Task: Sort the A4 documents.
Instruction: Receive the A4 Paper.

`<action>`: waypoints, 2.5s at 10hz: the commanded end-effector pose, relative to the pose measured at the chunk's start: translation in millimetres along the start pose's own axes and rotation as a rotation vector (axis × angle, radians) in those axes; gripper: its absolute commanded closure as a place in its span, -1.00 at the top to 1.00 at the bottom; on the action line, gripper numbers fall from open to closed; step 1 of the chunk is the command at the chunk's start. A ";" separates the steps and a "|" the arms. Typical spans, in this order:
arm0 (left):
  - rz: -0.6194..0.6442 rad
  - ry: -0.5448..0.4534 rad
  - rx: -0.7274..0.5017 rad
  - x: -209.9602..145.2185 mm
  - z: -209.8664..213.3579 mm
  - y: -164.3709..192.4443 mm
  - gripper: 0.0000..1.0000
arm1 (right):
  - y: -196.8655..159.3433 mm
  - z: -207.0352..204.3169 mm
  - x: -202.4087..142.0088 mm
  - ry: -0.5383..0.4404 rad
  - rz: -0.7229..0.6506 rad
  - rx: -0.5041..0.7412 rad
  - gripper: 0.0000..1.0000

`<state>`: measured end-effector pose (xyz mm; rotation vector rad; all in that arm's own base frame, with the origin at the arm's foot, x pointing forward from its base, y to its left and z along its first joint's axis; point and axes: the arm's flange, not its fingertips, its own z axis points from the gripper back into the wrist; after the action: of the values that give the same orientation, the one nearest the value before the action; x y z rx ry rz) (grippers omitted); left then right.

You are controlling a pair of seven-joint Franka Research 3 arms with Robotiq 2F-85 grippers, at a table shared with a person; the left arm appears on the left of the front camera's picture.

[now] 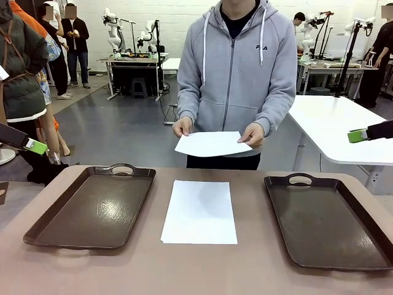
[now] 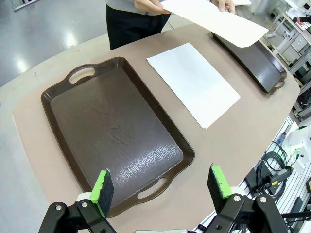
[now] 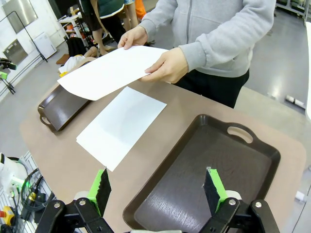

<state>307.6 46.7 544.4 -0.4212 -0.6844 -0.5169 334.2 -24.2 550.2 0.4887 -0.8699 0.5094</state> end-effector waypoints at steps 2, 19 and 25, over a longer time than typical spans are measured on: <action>-0.001 0.000 -0.007 0.0 -0.9 0.1 1.00 | -0.2 -0.9 -0.5 -0.001 0.000 0.008 1.00; -0.001 0.000 -0.007 0.0 -0.9 0.1 1.00 | -0.2 -0.9 -0.5 -0.001 0.000 0.008 1.00; -0.001 0.000 -0.007 0.0 -0.9 0.1 1.00 | -0.2 -0.9 -0.5 -0.001 0.000 0.008 1.00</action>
<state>307.6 46.7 544.4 -0.4211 -0.6844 -0.5169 334.2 -24.1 550.3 0.4884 -0.8699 0.5097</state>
